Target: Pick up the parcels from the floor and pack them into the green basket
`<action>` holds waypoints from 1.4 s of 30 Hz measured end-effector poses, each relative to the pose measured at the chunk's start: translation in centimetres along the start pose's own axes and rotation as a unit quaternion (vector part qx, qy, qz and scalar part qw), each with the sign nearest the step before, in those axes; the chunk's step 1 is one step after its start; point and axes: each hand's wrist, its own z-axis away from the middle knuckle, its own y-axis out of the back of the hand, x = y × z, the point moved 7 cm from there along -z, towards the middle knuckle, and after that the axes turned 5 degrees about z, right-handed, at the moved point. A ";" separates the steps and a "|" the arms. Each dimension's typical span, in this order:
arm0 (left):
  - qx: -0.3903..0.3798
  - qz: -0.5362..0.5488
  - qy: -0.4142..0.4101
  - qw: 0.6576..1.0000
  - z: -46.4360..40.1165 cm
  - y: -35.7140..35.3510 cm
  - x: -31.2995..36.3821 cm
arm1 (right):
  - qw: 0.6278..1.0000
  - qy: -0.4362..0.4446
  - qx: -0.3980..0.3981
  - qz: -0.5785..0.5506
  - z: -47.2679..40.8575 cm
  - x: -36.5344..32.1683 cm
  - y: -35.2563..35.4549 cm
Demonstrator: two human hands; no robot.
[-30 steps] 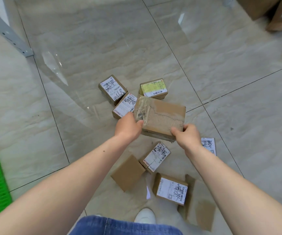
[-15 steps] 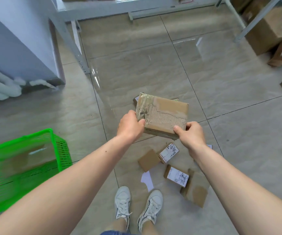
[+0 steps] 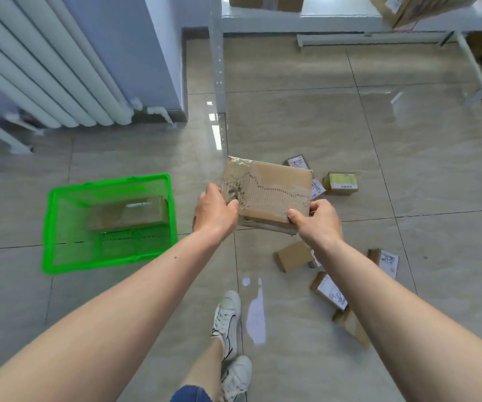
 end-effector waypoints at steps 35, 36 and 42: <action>0.057 -0.088 0.113 0.988 -11.9 31.1 -43.0 | 0.972 0.083 -0.193 0.102 14.8 -20.1 -48.9; 0.055 -0.089 0.113 0.988 -12.9 30.6 -44.1 | 0.971 0.085 -0.201 0.101 13.9 -19.7 -50.4; 0.044 -0.119 0.080 0.989 -18.9 25.9 -49.9 | 0.966 0.074 -0.222 0.107 8.3 -16.6 -58.1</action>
